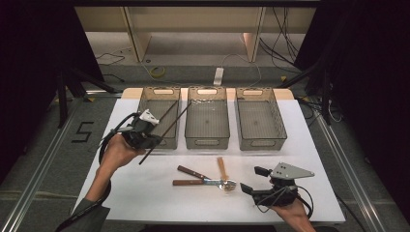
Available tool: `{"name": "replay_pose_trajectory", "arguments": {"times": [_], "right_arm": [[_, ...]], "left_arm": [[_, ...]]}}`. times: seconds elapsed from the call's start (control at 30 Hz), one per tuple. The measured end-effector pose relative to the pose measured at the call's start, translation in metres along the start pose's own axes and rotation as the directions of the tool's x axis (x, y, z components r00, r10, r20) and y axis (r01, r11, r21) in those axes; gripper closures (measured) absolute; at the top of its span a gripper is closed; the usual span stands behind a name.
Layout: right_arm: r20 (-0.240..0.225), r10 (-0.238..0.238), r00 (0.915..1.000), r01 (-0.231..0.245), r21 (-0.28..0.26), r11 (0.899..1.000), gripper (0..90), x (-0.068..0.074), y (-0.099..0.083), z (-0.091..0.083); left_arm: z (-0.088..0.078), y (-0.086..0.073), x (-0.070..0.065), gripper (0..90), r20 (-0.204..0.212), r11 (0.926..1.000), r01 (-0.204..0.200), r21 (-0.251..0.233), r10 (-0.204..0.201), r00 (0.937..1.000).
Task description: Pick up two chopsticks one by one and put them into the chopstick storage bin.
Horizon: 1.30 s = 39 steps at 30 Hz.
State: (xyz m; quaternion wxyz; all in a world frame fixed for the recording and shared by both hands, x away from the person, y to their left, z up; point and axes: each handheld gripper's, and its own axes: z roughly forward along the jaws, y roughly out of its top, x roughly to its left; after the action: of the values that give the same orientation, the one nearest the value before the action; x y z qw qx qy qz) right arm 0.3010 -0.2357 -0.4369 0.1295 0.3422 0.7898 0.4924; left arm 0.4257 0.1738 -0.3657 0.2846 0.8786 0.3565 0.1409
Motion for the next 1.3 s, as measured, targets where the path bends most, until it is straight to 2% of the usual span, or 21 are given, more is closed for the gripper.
{"name": "replay_pose_trajectory", "arguments": {"times": [0.3, 0.47, 0.67, 0.8, 0.97, 1.23, 1.3], "right_arm": [[0.0, 0.002, 1.0, -0.002, -0.003, 1.0, 21.9, -0.001, 0.0, 0.0], [0.001, 0.006, 1.0, -0.006, 0.001, 1.0, 21.9, -0.001, 0.0, 0.0], [0.0, 0.007, 1.0, -0.007, -0.002, 1.0, 21.9, -0.002, 0.0, 0.0], [-0.002, 0.009, 1.0, -0.009, 0.001, 1.0, 21.8, -0.002, 0.0, 0.0], [-0.005, 0.007, 1.0, -0.007, -0.003, 1.0, 21.9, -0.001, -0.001, 0.0], [-0.008, 0.006, 1.0, -0.006, -0.004, 1.0, 21.8, -0.001, -0.001, 0.0], [-0.008, 0.008, 0.9999, -0.008, -0.002, 1.0, 21.8, -0.002, -0.001, 0.0]], "left_arm": [[-0.006, 0.012, 0.014, 84.5, -0.026, 0.9985, 0.038, -0.041, -0.039, 0.9989], [-0.004, 0.016, 0.027, 84.5, -0.038, 0.9959, 0.075, -0.05, -0.077, 0.9963], [-0.008, 0.027, 0.041, 84.5, -0.072, 0.9931, 0.098, -0.065, -0.103, 0.9921], [-0.004, 0.036, 0.047, 84.5, -0.083, 0.9944, 0.099, -0.037, -0.101, 0.9914], [-0.002, 0.045, 0.056, 84.5, -0.085, 0.9929, 0.112, -0.041, -0.115, 0.9897], [0.01, 0.052, 0.071, 84.5, -0.118, 0.9873, 0.15, -0.054, -0.155, 0.9809], [0.015, 0.053, 0.074, 84.5, -0.134, 0.9875, 0.153, -0.035, -0.157, 0.9784]]}}
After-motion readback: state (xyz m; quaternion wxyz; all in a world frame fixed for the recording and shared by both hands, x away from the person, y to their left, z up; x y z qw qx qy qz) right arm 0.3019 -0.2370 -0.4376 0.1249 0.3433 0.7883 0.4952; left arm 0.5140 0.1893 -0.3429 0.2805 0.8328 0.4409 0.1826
